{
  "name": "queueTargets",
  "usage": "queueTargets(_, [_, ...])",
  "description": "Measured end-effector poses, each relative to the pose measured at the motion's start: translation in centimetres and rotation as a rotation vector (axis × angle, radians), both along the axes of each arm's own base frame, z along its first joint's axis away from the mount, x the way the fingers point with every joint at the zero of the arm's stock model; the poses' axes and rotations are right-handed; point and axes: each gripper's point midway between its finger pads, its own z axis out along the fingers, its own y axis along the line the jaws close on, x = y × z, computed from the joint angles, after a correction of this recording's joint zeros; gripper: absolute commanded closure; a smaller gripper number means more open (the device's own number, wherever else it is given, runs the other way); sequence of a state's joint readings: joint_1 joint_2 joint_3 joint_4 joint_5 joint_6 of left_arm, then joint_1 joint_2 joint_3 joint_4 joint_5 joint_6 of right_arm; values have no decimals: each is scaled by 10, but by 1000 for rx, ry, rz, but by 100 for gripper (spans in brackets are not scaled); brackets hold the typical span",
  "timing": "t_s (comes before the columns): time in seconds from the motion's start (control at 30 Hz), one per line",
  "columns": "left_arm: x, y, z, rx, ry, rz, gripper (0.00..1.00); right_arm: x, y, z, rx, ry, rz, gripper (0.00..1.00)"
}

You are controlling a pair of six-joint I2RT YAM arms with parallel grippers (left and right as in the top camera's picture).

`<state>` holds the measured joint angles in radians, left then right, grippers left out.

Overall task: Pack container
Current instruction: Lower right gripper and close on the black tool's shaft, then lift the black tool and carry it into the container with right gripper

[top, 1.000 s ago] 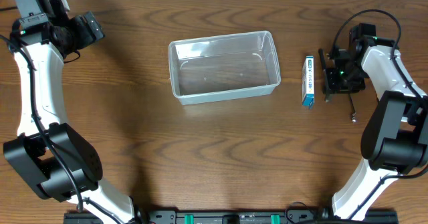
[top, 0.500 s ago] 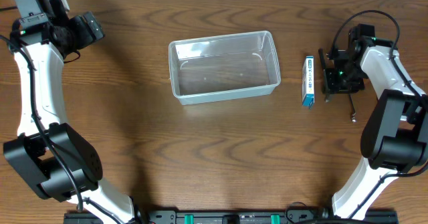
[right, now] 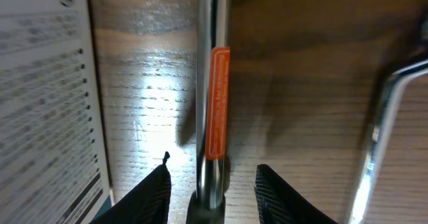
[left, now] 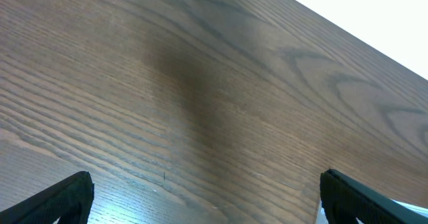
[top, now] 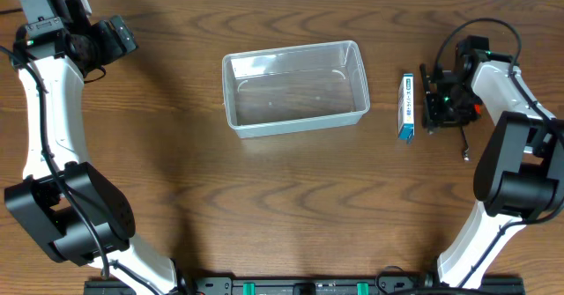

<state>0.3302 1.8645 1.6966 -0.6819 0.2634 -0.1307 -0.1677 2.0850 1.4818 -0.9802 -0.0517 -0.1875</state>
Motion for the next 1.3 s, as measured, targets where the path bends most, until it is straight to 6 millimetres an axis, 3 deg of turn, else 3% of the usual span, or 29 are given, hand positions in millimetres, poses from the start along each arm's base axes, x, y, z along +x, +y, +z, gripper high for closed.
queueTargets(0.43, [0, 0, 0, 0, 0, 0, 2, -4, 1, -6, 4, 24, 0, 66])
queueTargets(0.6, [0, 0, 0, 0, 0, 0, 2, -4, 1, -6, 4, 26, 0, 85])
queueTargets(0.7, [0, 0, 0, 0, 0, 0, 2, -4, 1, -6, 4, 27, -4, 88])
queueTargets(0.8, [0, 0, 0, 0, 0, 0, 2, -5, 1, -6, 5, 29, -5, 98])
queueTargets(1.17, [0, 0, 0, 0, 0, 0, 2, -4, 1, -4, 4, 29, -4, 99])
queueTargets(1.3, [0, 0, 0, 0, 0, 0, 2, 8, -1, 12, 0, 3, -4, 99])
